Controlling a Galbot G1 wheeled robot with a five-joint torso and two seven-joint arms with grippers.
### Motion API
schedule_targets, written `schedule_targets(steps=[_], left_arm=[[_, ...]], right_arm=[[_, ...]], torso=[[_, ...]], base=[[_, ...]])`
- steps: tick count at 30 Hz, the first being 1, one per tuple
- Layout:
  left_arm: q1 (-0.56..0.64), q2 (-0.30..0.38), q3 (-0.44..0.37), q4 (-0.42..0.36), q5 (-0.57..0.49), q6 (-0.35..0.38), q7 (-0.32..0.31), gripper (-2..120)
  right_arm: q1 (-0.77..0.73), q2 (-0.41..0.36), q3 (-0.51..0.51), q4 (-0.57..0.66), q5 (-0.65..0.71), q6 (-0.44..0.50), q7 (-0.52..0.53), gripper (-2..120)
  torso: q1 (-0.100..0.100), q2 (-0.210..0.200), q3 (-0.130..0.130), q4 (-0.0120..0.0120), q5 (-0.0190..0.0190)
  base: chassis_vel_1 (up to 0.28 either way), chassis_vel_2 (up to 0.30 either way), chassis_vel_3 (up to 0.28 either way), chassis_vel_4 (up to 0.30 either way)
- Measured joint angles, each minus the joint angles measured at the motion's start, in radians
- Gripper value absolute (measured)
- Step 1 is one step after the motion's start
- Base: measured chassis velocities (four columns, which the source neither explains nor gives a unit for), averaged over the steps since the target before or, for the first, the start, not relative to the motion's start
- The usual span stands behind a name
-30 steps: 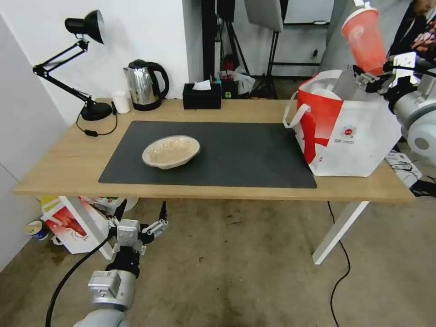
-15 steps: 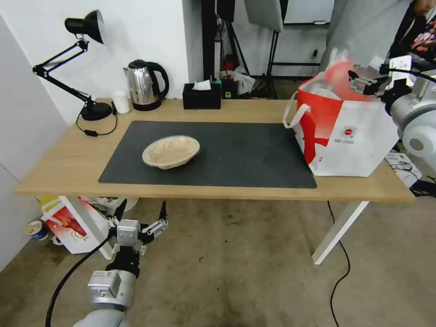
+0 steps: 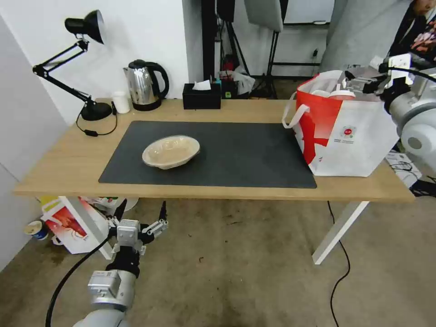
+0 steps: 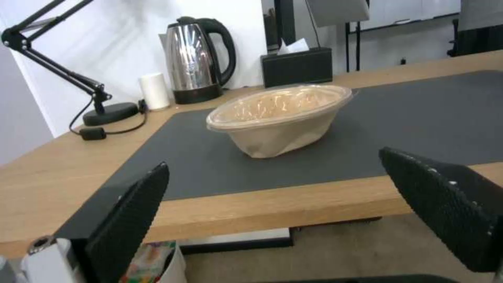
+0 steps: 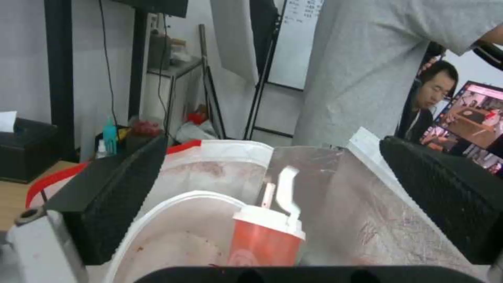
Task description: Pick up the trash from the table and place it into the takeout bag.
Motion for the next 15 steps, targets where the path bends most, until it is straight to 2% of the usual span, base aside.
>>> schedule_targets(steps=[12, 15], left_arm=[[0.0, 0.0, 0.0, 0.0, 0.0, 0.0, 0.0, 100], [0.0, 0.0, 0.0, 0.0, 0.0, 0.0, 0.0, 100]], right_arm=[[-0.017, 0.001, 0.038, 0.157, 0.072, 0.004, 0.079, 100], [-0.039, 0.007, 0.078, 0.248, 0.094, -0.002, 0.122, 100]], torso=[[0.0, 0.0, 0.0, 0.0001, -0.0001], [0.0, 0.0, 0.0, 0.0001, -0.0002]], base=[[0.0, 0.0, 0.0, 0.0], [0.0, 0.0, 0.0, 0.0]])
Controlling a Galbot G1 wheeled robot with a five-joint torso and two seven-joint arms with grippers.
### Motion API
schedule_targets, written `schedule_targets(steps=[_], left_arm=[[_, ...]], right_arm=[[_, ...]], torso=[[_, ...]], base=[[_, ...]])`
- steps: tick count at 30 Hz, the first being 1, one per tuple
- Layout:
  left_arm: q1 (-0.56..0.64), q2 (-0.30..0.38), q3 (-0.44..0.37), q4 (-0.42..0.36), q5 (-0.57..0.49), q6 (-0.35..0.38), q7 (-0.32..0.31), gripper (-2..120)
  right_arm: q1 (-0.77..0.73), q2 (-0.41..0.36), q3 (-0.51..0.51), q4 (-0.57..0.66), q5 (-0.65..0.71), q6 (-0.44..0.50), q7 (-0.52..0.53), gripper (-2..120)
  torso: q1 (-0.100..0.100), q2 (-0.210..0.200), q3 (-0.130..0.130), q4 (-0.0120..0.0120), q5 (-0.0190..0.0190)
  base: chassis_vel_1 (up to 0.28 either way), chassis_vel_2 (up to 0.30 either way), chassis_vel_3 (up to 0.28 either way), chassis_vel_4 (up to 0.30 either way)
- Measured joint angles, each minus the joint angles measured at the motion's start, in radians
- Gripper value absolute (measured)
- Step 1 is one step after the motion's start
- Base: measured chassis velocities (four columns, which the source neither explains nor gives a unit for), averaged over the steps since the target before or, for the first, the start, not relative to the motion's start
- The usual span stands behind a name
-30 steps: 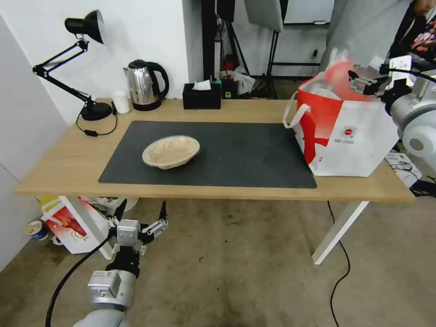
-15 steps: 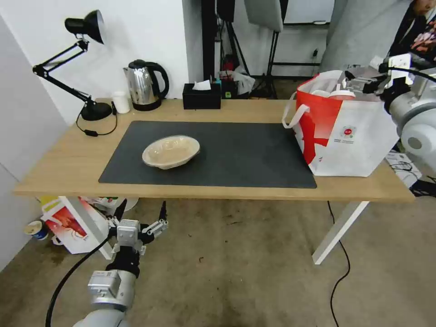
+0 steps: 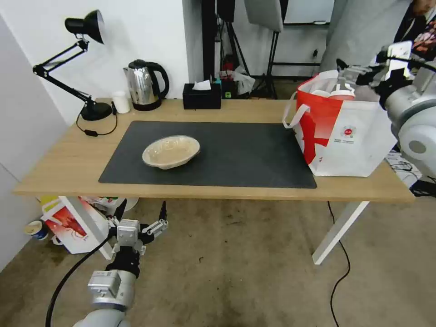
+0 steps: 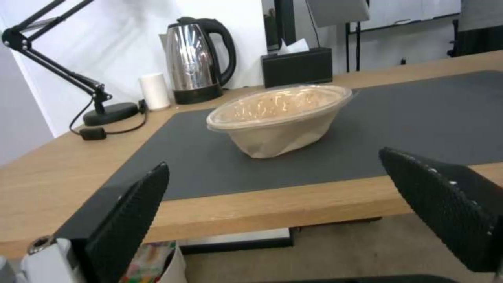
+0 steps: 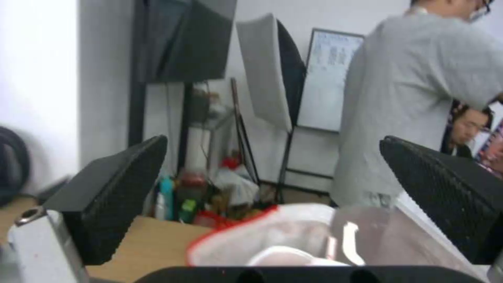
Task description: Pick up the trash from the table and place it into the takeout bag.
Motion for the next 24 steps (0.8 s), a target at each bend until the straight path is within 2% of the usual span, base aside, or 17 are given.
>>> schedule_targets(steps=[1, 2, 4, 6, 8, 11, 12, 13, 16, 18, 20, 24], left_arm=[[0.0, 0.0, 0.0, 0.0, 0.0, 0.0, 0.0, 100], [0.0, 0.0, 0.0, 0.0, 0.0, 0.0, 0.0, 100], [0.0, 0.0, 0.0, 0.0, 0.0, 0.0, 0.0, 100], [0.0, 0.0, 0.0, 0.0, 0.0, 0.0, 0.0, 100], [0.0, 0.0, 0.0, 0.0, 0.0, 0.0, 0.0, 100], [0.0, 0.0, 0.0, 0.0, 0.0, 0.0, 0.0, 100], [0.0, 0.0, 0.0, 0.0, 0.0, 0.0, 0.0, 100], [0.0, 0.0, 0.0, 0.0, 0.0, 0.0, 0.0, 100], [0.0, 0.0, 0.0, 0.0, 0.0, 0.0, 0.0, 100], [0.0, 0.0, 0.0, 0.0, 0.0, 0.0, 0.0, 100], [0.0, 0.0, 0.0, 0.0, 0.0, 0.0, 0.0, 100], [0.0, 0.0, 0.0, 0.0, 0.0, 0.0, 0.0, 100]], right_arm=[[-0.048, 0.017, 0.053, 0.075, 0.002, -0.001, 0.029, 100], [-0.048, 0.017, 0.053, 0.075, 0.002, -0.001, 0.029, 100], [-0.121, 0.044, 0.126, 0.149, -0.01, -0.002, 0.05, 100], [-0.145, 0.052, 0.149, 0.168, -0.018, -0.002, 0.053, 100], [-0.234, 0.081, 0.233, 0.222, -0.054, -0.001, 0.057, 100], [-0.284, 0.098, 0.282, 0.246, -0.081, 0.004, 0.056, 100], [-0.344, 0.118, 0.335, 0.274, -0.11, 0.013, 0.051, 100], [-0.344, 0.118, 0.335, 0.274, -0.11, 0.013, 0.051, 100], [-0.503, 0.183, 0.449, 0.335, -0.188, 0.046, 0.021, 100], [-0.537, 0.202, 0.47, 0.347, -0.209, 0.053, 0.011, 100], [-0.644, 0.275, 0.522, 0.396, -0.279, 0.076, -0.01, 100], [-0.708, 0.333, 0.539, 0.431, -0.342, 0.101, -0.031, 100]], torso=[[0.0, 0.0, 0.0, 0.0, 0.0], [0.0, 0.0, 0.0, 0.0, 0.0], [0.0, 0.0, 0.0, 0.0, 0.0001], [0.0, 0.0, 0.0, 0.0, 0.0], [0.0, 0.0, 0.0, -0.0002, 0.0002], [0.0, 0.0, 0.0, -0.0001, 0.0004], [0.0, 0.0, 0.0, 0.0, -0.0001], [0.0, 0.0, 0.0, 0.0, -0.0001], [0.0, 0.0, 0.0, -0.0001, 0.0002], [0.0, 0.0, 0.0, -0.0003, 0.0003], [0.0, 0.0, 0.0, -0.0002, 0.0003], [0.0, 0.0, 0.0, -0.0004, 0.0002]], base=[[0.0, 0.0, 0.0, 0.0], [0.0, 0.0, 0.0, 0.0], [0.0, 0.0, 0.0, 0.0], [0.0, 0.0, 0.0, 0.0], [0.0, 0.0, 0.0, 0.0], [0.0, 0.0, 0.0, 0.0], [0.0, 0.0, 0.0, 0.0], [0.0, 0.0, 0.0, 0.0], [0.0, 0.0, 0.0, 0.0], [0.0, 0.0, 0.0, 0.0], [0.0, 0.0, 0.0, 0.0], [0.0, 0.0, 0.0, 0.0]])
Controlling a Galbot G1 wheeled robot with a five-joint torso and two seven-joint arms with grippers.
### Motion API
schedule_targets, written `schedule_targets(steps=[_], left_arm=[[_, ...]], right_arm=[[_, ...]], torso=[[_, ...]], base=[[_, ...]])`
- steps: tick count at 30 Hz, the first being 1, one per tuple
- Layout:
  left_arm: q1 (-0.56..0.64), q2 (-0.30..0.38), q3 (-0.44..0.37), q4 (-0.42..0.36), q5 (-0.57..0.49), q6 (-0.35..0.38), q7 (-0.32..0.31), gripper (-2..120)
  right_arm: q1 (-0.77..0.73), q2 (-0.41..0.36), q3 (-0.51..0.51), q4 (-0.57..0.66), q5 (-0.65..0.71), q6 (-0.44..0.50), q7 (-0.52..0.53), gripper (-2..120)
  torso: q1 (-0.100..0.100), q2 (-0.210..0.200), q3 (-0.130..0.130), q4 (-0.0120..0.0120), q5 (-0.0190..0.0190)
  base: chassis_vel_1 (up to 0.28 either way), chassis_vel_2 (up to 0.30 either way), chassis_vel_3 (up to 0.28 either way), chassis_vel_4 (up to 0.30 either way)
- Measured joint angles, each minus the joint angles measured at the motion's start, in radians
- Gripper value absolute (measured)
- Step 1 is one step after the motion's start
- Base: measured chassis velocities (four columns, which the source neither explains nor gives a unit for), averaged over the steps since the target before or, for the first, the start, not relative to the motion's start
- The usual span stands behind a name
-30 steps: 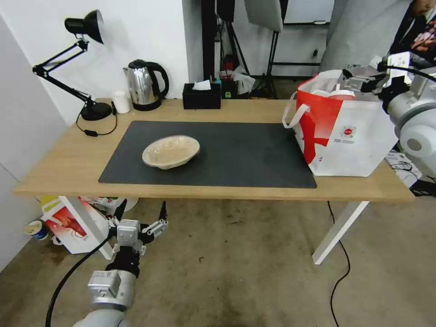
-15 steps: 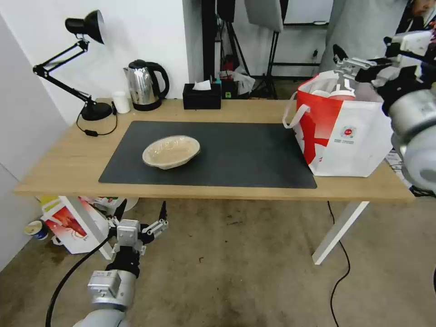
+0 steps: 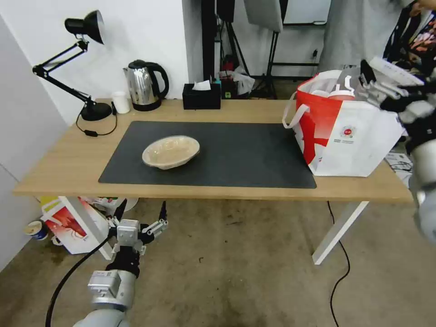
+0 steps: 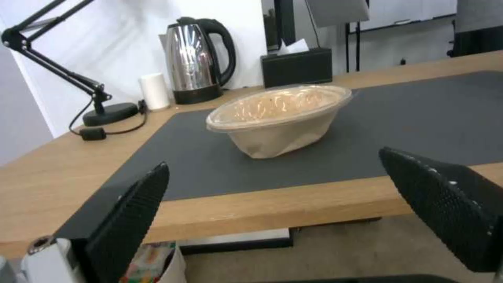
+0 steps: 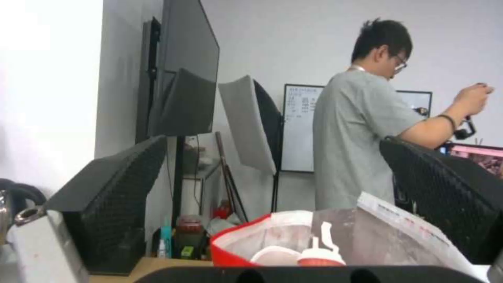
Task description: Pick up the trash from the table and place it into the takeout bag.
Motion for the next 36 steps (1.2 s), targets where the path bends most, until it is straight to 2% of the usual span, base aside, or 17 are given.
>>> schedule_targets(steps=[3, 4, 6, 7, 10, 12, 16, 18, 25, 33, 36], left_arm=[[0.0, 0.0, 0.0, 0.0, 0.0, 0.0, 0.0, 100], [0.0, 0.0, 0.0, 0.0, 0.0, 0.0, 0.0, 100], [0.0, 0.0, 0.0, 0.0, 0.0, 0.0, 0.0, 100], [0.0, 0.0, 0.0, 0.0, 0.0, 0.0, 0.0, 100], [0.0, 0.0, 0.0, 0.0, 0.0, 0.0, 0.0, 100], [0.0, 0.0, 0.0, 0.0, 0.0, 0.0, 0.0, 100], [0.0, 0.0, 0.0, 0.0, 0.0, 0.0, 0.0, 100], [0.0, 0.0, 0.0, 0.0, 0.0, 0.0, 0.0, 100], [0.0, 0.0, 0.0, 0.0, 0.0, 0.0, 0.0, 100], [0.0, 0.0, 0.0, 0.0, 0.0, 0.0, 0.0, 100], [0.0, 0.0, 0.0, 0.0, 0.0, 0.0, 0.0, 100]], right_arm=[[-0.063, 0.101, 0.007, 0.022, -0.075, 0.037, -0.033, 100], [-0.063, 0.101, 0.007, 0.022, -0.075, 0.037, -0.033, 100], [-0.107, 0.17, 0.006, 0.024, -0.124, 0.061, -0.065, 100], [-0.107, 0.17, 0.006, 0.024, -0.124, 0.061, -0.065, 100], [-0.178, 0.247, -0.009, 0.024, -0.207, 0.116, -0.12, 100], [-0.193, 0.262, -0.015, 0.024, -0.226, 0.129, -0.129, 100], [-0.276, 0.331, -0.048, 0.02, -0.336, 0.211, -0.157, 100], [-0.282, 0.335, -0.05, 0.02, -0.343, 0.219, -0.157, 100], [-0.403, 0.433, -0.153, 0.019, -0.514, 0.393, -0.157, 100], [-0.452, 0.47, -0.228, -0.039, -0.596, 0.503, -0.15, 100], [-0.503, 0.489, -0.247, -0.064, -0.631, 0.568, -0.149, 100]], torso=[[0.0, 0.0, 0.0, 0.0003, 0.0001], [0.0, 0.0, 0.0, 0.0003, 0.0001], [0.0, 0.0, 0.0, 0.0004, -0.0002], [0.0, 0.0, 0.0, 0.0004, -0.0002], [0.0, 0.0, 0.0, 0.0003, -0.0002], [0.0, 0.0, 0.0, 0.0003, -0.0001], [0.0, 0.0, 0.0, 0.0003, -0.0002], [0.0, 0.0, 0.0, 0.0003, -0.0001], [0.0, 0.0, 0.0, 0.0003, 0.0], [0.0, 0.0, 0.0, 0.0007, 0.0002], [0.0, 0.0, 0.0, 0.0001, -0.0001]], base=[[0.0, 0.0, 0.0, 0.0], [0.0, 0.0, 0.0, 0.0], [0.0, 0.0, 0.0, 0.0], [0.0, 0.0, 0.0, 0.0], [0.0, 0.0, 0.0, 0.0], [0.0, 0.0, 0.0, 0.0], [0.0, 0.0, 0.0, 0.0], [0.0, 0.0, 0.0, 0.0], [0.0, 0.0, 0.0, 0.0], [0.0, 0.0, 0.0, 0.0], [0.0, 0.0, 0.0, 0.0]])
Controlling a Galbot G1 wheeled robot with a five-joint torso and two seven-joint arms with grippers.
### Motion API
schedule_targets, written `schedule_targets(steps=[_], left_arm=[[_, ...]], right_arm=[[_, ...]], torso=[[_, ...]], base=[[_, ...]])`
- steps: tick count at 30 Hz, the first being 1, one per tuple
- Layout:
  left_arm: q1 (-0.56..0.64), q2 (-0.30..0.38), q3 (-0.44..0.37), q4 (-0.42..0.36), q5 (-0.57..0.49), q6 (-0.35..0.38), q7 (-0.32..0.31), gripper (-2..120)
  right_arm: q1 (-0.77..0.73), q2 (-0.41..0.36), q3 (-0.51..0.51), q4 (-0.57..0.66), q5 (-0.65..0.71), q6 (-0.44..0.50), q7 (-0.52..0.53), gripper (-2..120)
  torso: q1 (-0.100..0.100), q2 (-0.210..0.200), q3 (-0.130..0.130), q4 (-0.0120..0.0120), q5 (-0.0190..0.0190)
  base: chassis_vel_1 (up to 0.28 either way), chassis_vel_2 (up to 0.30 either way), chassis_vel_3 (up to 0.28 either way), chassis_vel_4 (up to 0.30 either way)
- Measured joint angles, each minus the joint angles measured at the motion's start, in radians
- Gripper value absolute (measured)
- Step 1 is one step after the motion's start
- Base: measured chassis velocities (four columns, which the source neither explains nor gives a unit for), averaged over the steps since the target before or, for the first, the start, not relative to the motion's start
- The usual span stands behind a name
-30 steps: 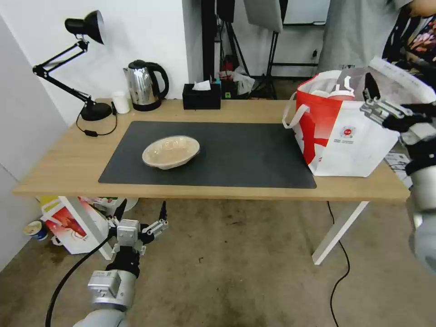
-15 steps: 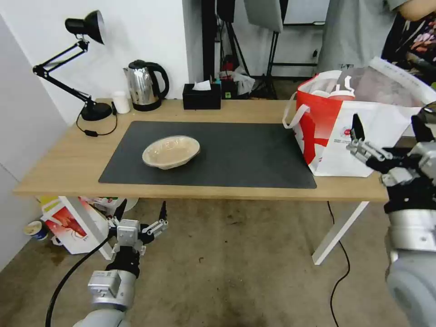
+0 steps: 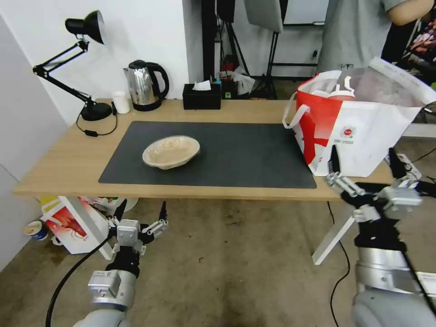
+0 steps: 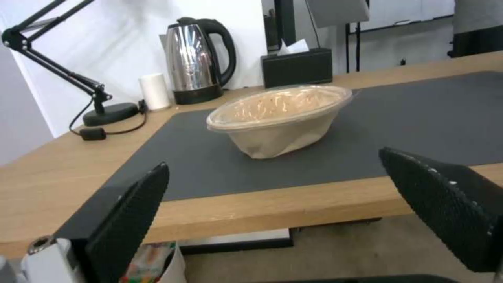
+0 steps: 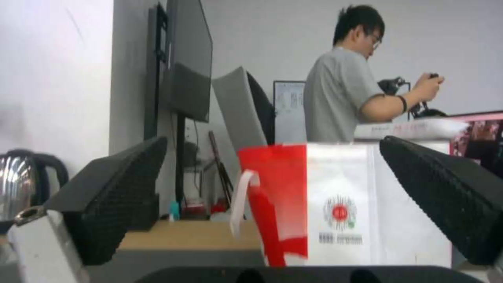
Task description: Pick up the trash from the table and place it into the takeout bag.
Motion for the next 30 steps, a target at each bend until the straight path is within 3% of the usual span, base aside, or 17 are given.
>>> schedule_targets(steps=[9, 30], left_arm=[[0.0, 0.0, 0.0, 0.0, 0.0, 0.0, 0.0, 100], [0.0, 0.0, 0.0, 0.0, 0.0, 0.0, 0.0, 100]], right_arm=[[-0.059, 0.028, -0.059, -0.048, -0.079, 0.111, 0.03, 100], [-0.069, 0.015, -0.146, -0.127, -0.146, 0.18, 0.056, 100]], torso=[[0.0, 0.0, 0.0, 0.0002, 0.0001], [0.0, 0.0, 0.0, 0.0003, 0.0001]], base=[[0.0, 0.0, 0.0, 0.0], [0.0, 0.0, 0.0, 0.0]])
